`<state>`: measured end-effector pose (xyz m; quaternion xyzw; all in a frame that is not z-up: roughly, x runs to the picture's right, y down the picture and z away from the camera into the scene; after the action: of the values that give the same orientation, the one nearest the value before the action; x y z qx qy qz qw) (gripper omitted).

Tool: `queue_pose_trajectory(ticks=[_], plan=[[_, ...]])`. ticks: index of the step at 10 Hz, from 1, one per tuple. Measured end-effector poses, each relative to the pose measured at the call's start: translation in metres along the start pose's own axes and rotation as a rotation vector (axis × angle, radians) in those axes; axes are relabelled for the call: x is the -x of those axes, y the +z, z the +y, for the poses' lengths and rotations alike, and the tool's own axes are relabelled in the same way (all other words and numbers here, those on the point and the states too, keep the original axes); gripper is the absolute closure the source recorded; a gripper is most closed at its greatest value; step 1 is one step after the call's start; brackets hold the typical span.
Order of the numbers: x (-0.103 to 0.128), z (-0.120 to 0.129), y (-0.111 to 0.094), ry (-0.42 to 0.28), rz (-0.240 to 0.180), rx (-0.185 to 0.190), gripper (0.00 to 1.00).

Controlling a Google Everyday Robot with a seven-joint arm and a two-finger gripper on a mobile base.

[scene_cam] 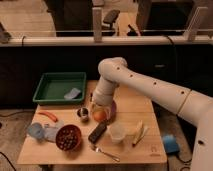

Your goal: Place apple in paper cup

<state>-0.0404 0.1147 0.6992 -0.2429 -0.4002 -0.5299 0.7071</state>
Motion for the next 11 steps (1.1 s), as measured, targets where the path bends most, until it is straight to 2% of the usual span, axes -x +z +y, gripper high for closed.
queue_pose_trajectory(ticks=[3,6,11], plan=[[0.01,0.021,0.0,0.047,-0.003,0.001,0.98],[0.022,0.052,-0.002,0.107,-0.008,0.002,0.98],[0.027,0.082,0.001,0.153,-0.029,-0.006,0.98]])
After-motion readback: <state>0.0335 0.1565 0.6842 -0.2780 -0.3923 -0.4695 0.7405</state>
